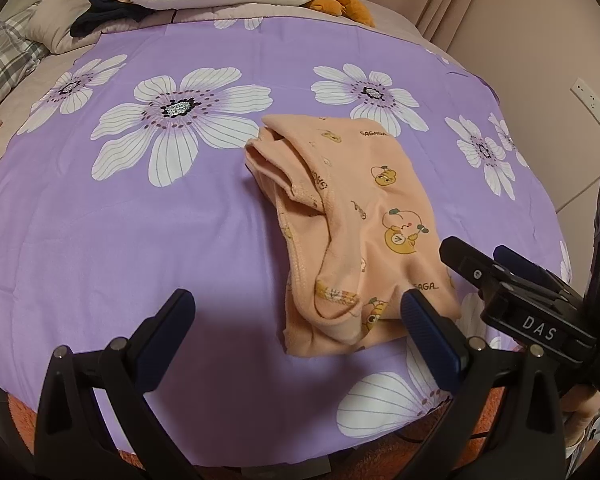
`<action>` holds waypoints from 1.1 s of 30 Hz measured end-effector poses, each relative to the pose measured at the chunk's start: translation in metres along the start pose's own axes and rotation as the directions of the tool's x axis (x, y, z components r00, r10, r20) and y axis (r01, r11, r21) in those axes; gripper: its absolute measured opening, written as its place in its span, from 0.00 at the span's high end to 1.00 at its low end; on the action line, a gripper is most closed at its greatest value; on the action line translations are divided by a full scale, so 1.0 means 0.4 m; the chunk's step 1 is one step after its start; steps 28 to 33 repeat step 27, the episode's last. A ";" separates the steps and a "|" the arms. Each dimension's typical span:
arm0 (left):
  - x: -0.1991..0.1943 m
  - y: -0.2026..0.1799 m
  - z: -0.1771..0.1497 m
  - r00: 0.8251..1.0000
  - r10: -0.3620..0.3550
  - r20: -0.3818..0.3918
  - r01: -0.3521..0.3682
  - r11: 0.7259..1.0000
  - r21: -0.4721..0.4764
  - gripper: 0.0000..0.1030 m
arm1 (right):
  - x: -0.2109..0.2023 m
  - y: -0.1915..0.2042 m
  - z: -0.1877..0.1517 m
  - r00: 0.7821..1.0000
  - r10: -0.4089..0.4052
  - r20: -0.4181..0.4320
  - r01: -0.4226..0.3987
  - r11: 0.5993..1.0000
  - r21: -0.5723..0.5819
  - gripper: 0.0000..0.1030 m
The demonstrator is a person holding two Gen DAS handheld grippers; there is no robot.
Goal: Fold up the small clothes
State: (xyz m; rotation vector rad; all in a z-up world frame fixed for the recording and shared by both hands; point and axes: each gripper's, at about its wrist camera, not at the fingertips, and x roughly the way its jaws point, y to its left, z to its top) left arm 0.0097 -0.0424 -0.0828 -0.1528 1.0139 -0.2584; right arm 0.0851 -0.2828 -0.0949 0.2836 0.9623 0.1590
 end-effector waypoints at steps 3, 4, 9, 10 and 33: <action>-0.001 -0.004 -0.001 1.000 0.002 0.001 -0.002 1.000 0.007 0.00 | 0.000 0.001 0.000 1.000 0.000 0.000 0.000 1.000 0.000 0.01; -0.001 -0.005 -0.001 1.000 0.002 0.002 -0.002 1.000 0.007 0.00 | 0.000 0.001 0.000 1.000 0.000 0.000 0.000 1.000 0.000 0.01; -0.002 -0.011 -0.001 1.000 -0.004 0.003 0.004 1.000 0.008 0.00 | 0.000 0.001 0.000 1.000 0.000 0.000 0.000 1.000 0.000 0.01; -0.002 -0.011 -0.001 1.000 -0.006 0.003 0.006 1.000 0.008 0.00 | 0.000 0.001 0.001 1.000 0.000 0.000 0.000 1.000 0.000 0.01; -0.013 -0.018 0.000 1.000 -0.009 0.017 0.009 1.000 0.006 0.00 | -0.008 -0.009 0.012 1.000 0.001 0.005 -0.001 1.000 -0.009 0.01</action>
